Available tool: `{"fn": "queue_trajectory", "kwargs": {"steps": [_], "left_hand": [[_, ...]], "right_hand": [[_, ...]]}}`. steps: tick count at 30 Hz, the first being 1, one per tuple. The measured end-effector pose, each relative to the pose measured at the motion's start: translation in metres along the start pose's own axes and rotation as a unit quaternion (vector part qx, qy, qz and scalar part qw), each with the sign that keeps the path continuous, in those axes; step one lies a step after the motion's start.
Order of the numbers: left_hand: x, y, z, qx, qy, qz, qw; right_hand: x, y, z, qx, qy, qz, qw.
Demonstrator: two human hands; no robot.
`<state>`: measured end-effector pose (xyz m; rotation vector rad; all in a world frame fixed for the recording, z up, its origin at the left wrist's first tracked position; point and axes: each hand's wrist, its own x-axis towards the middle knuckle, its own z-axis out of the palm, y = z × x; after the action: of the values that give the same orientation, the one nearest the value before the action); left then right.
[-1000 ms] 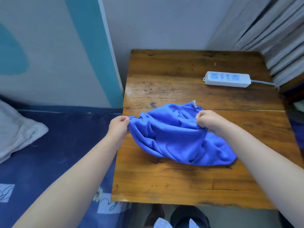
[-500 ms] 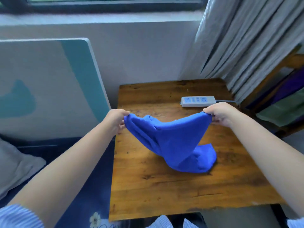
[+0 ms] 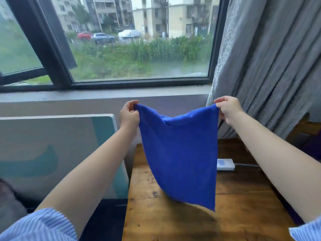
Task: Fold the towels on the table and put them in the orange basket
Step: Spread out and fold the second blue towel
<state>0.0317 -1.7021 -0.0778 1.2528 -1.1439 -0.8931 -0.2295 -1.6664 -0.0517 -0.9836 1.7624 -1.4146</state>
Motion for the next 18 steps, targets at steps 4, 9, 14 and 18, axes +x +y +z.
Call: {"fn": "queue_trajectory", "kwargs": {"steps": [4,9,14,18], "left_hand": [[0.006,0.011,-0.01,0.063,0.039,0.089,0.993],[-0.006,-0.015,-0.04,0.241,0.012,0.066,0.968],[-0.06,-0.083,-0.064,0.439,-0.132,-0.097,0.884],[-0.124,-0.153,-0.074,0.574,-0.292,-0.156,0.749]], "right_hand": [[0.01,-0.019,0.008,-0.015,-0.014,-0.037,0.999],[-0.004,0.014,0.002,-0.176,-0.052,-0.048,0.982],[-0.047,0.102,-0.008,-0.335,-0.127,0.049,0.932],[-0.099,0.183,-0.014,-0.505,-0.238,0.122,0.82]]}}
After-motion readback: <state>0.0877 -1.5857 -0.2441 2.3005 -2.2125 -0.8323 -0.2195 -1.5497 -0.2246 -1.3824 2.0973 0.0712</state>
